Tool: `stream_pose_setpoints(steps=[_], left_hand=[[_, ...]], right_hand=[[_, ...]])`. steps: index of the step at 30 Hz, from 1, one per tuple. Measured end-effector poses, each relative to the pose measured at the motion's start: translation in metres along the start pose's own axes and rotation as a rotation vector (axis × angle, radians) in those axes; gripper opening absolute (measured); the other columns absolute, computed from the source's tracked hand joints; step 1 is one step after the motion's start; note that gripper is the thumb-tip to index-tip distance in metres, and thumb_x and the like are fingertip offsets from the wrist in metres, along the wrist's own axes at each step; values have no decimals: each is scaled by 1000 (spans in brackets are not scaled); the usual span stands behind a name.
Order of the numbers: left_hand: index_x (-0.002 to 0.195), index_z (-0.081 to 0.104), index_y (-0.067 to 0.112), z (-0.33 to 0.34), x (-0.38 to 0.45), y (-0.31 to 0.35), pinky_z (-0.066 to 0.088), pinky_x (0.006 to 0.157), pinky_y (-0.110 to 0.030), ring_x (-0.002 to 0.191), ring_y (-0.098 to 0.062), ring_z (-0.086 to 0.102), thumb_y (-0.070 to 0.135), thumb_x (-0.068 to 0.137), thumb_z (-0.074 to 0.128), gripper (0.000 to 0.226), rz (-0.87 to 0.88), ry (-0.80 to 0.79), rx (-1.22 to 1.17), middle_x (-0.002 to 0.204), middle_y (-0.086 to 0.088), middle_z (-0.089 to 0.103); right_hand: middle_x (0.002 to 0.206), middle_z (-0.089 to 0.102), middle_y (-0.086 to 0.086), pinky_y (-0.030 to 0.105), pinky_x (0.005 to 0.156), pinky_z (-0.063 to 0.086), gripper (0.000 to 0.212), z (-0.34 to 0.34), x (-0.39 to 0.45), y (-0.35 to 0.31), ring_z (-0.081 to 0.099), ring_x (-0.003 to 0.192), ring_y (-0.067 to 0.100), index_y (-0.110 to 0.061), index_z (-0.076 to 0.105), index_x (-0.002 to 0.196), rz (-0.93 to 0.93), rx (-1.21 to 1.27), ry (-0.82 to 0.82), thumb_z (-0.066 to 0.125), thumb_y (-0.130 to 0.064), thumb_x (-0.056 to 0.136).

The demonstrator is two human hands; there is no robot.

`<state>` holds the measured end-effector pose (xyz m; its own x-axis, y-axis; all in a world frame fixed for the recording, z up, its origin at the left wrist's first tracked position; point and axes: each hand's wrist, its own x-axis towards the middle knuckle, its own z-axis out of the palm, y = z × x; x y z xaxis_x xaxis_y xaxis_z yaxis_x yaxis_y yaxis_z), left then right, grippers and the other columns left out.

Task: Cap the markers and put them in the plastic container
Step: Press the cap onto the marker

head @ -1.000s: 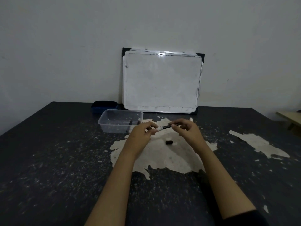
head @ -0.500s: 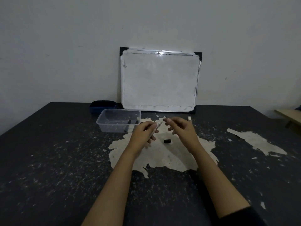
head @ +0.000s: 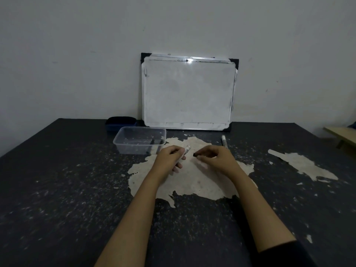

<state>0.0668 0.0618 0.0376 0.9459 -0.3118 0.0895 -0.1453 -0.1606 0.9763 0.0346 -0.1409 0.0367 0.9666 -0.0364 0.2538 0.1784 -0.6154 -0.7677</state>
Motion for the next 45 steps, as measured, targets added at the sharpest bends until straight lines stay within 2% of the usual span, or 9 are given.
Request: stream_pose_setpoints(steps=[2,3,8,18,23,30,35,39,45], left_hand=[[104,66,16,0,-1,2,49,48,-26,54,-8,60,27,97,53,19,7,-6,12,91,-4,70],[103,66,17,0,-2,2,47,47,-25,53,-7,60,27,97,53,18,10,-9,19,90,-4,70],[99,67,21,0,-5,5,44,48,-28,56,-10,60,28,97,53,16,35,-48,25,90,-1,71],[103,69,20,-1,-4,6,46,47,-27,53,-7,59,28,96,54,18,58,-76,46,90,-2,72],[108,70,12,-4,-4,7,43,45,-22,52,-5,57,27,95,56,24,51,-66,24,88,-2,73],[108,71,11,-6,-4,7,39,46,-21,55,-10,53,28,95,57,25,35,-103,6,86,-3,73],[112,70,9,-10,-4,13,39,46,-21,54,-10,53,28,95,56,29,-29,-205,-155,87,-3,72],[107,70,11,-9,-8,16,40,47,-20,55,-9,54,33,90,64,29,7,-199,-123,86,-2,71],[91,71,15,0,-12,14,41,46,-16,52,-8,51,26,86,70,12,106,-90,-35,79,-4,71]], right_hand=[[98,78,-4,30,82,60,18,0,2,-2,72,90,10,-17,76,103,-28,132,88,75,-21,85],[98,77,-1,31,82,61,18,0,2,-4,73,91,12,-15,74,104,-38,187,120,75,-18,86],[98,77,6,28,82,60,15,1,1,-11,74,90,17,-12,73,104,-78,281,119,70,-11,89],[103,77,2,14,81,54,23,-1,0,-18,72,96,4,-10,76,109,-133,246,109,69,-4,88],[104,76,1,14,84,53,23,-1,-2,-22,71,98,4,-12,77,108,-162,242,131,68,-3,89],[99,76,-4,11,79,51,21,1,-3,-29,69,91,-4,-9,77,105,-153,253,85,68,-1,88],[103,75,12,23,84,57,23,-5,-5,-31,72,94,13,-1,73,111,-141,434,74,68,-4,89],[101,74,15,24,83,58,19,-4,-6,-35,73,90,14,3,72,107,-138,459,67,67,0,89],[98,75,16,22,75,59,17,-7,-5,-33,72,76,9,-12,74,89,-98,381,69,68,4,86]])
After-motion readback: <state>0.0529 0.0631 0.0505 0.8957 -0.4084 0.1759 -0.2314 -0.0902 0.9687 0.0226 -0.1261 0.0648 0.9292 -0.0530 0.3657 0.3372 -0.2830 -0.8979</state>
